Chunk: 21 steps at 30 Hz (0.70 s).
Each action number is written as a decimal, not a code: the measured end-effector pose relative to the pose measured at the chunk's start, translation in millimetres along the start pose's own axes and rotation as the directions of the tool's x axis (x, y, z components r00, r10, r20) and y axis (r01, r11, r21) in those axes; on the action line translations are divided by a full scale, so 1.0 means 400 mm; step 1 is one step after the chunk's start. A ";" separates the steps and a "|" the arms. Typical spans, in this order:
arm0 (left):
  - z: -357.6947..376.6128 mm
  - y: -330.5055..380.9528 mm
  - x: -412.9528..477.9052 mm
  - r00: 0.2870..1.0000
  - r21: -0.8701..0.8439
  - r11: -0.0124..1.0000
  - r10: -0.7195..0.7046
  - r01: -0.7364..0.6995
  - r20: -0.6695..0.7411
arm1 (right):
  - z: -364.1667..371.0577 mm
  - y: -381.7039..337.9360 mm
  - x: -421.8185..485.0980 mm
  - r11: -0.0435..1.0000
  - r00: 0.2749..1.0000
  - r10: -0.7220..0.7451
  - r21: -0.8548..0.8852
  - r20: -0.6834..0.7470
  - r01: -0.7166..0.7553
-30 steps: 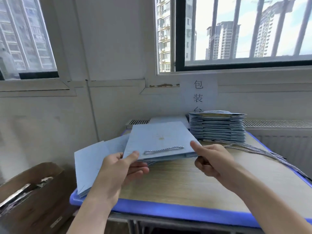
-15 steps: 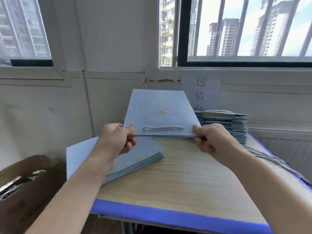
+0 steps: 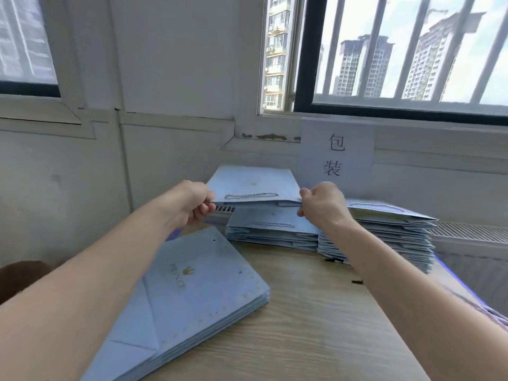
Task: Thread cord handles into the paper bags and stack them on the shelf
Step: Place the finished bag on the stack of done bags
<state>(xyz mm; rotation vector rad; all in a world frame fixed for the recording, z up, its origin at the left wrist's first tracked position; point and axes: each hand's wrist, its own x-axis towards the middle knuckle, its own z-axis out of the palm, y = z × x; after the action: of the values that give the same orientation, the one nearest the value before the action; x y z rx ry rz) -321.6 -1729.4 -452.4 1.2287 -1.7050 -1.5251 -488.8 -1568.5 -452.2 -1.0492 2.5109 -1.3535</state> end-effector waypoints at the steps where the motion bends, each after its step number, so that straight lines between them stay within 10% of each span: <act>1: 0.003 -0.008 0.020 0.999 0.013 1.000 -0.028 0.028 0.015 | 0.012 0.007 0.007 0.999 1.000 0.006 -0.042 0.026 -0.005; 8: 0.050 -0.062 0.094 0.997 0.288 0.957 -0.052 0.032 0.064 | 0.061 0.090 0.017 0.934 0.996 0.014 -0.358 0.084 0.017; 13: 0.087 -0.078 0.102 0.979 0.731 0.659 0.198 -0.176 0.056 | 0.058 0.093 -0.024 0.828 0.990 -0.135 -0.545 0.029 0.129; 21: 0.134 -0.101 0.128 0.937 0.929 0.335 0.347 -0.155 0.031 | 0.098 0.107 -0.002 0.862 0.973 -0.229 -0.456 0.039 0.221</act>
<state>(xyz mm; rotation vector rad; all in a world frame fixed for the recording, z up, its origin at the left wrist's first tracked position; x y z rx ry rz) -379.1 -1746.9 -511.6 1.3866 -2.5757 -0.0806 -495.3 -1579.5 -508.7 -1.4588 2.8726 -0.8141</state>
